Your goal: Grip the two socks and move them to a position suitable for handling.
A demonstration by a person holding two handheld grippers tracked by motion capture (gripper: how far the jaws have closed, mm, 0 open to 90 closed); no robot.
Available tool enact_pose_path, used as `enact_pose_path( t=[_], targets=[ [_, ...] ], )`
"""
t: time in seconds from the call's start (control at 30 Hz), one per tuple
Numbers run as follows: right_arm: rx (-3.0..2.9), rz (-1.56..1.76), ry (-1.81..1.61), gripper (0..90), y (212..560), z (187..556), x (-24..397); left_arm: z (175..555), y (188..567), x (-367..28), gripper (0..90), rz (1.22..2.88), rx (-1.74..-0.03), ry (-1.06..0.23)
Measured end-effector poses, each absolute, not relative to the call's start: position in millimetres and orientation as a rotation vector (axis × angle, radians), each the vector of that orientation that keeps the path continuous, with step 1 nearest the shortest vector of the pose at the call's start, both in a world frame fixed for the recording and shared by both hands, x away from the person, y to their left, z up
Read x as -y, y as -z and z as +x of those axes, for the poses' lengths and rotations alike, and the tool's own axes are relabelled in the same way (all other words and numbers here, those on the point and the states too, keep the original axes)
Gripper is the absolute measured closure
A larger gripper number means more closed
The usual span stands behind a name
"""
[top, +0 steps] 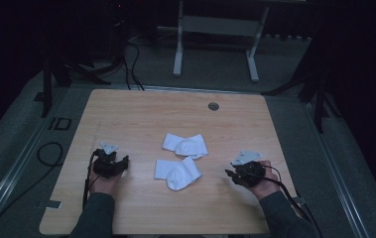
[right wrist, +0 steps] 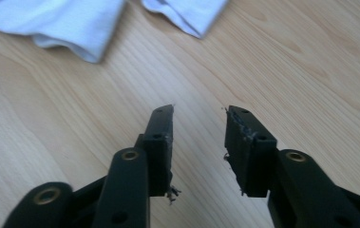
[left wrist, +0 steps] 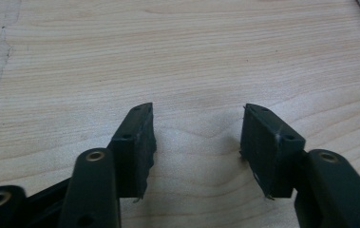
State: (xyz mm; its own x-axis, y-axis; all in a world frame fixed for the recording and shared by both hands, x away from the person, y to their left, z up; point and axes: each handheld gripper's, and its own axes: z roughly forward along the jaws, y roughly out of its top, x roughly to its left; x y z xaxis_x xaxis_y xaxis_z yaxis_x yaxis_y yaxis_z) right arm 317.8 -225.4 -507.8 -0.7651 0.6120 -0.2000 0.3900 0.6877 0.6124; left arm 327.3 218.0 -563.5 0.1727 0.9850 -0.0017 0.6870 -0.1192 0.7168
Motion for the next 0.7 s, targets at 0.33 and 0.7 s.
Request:
enact_pose_path(
  t=[0.33,0.7],
  targets=[
    [-2.582,0.648,-0.762,85.6,509,322,185,326,563,-218,55.0,1.887,-1.556,-0.653],
    [-2.63,0.521,-0.777,89.8,509,323,137,326,563,-218,54.5,1.89,-1.554,-0.65]
  ],
)
